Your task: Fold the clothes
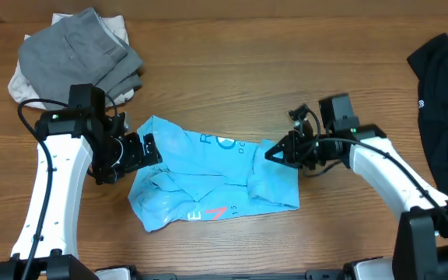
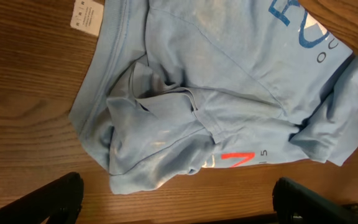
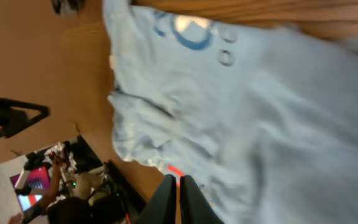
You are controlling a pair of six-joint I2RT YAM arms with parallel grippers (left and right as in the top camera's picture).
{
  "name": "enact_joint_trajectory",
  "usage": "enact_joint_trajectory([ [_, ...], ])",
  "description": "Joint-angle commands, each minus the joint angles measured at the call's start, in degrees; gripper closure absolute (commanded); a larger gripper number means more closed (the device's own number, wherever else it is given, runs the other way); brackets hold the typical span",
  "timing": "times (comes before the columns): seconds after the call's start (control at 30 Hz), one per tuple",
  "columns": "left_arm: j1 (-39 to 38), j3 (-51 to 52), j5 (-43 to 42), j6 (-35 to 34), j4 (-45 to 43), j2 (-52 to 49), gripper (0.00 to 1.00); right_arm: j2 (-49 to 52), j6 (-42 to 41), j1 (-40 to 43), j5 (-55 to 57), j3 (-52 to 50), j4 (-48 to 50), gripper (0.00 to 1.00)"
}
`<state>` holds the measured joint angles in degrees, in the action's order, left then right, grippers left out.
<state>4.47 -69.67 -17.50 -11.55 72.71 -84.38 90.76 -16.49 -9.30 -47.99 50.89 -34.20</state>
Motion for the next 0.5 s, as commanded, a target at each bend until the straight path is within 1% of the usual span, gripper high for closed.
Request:
enact_joint_trajectory([
  [0.0, -0.37, 0.31, 0.09, 1.29, 0.04, 0.39, 0.0, 0.98, -3.69, 1.55, -1.66, -5.16, 5.88, 0.89],
  [0.03, -0.37, 0.31, 0.09, 1.27, -0.04, 0.39, 0.0, 1.79, -4.87, 1.55, -1.68, -6.54, 8.33, 0.89],
  [0.13, -0.37, 0.31, 0.09, 1.27, -0.57, 0.39, 0.0, 4.74, -4.98, 1.29, -4.66, -8.2, 12.87, 0.89],
  [0.23, -0.37, 0.31, -0.09, 1.25, -0.96, 0.39, 0.0, 9.44, -5.11, 0.7, -8.13, -8.17, 17.62, 0.89],
  [0.37, -0.37, 0.31, -0.04, 1.29, -0.76, 0.39, 0.0, 16.26, -7.91, 0.13, -9.6, -8.17, 23.78, 0.89],
  [0.47, -0.37, 0.31, -0.04, 1.29, -0.79, 0.39, 0.0, 20.22, -9.2, 0.13, -12.98, -8.15, 28.94, 0.89],
])
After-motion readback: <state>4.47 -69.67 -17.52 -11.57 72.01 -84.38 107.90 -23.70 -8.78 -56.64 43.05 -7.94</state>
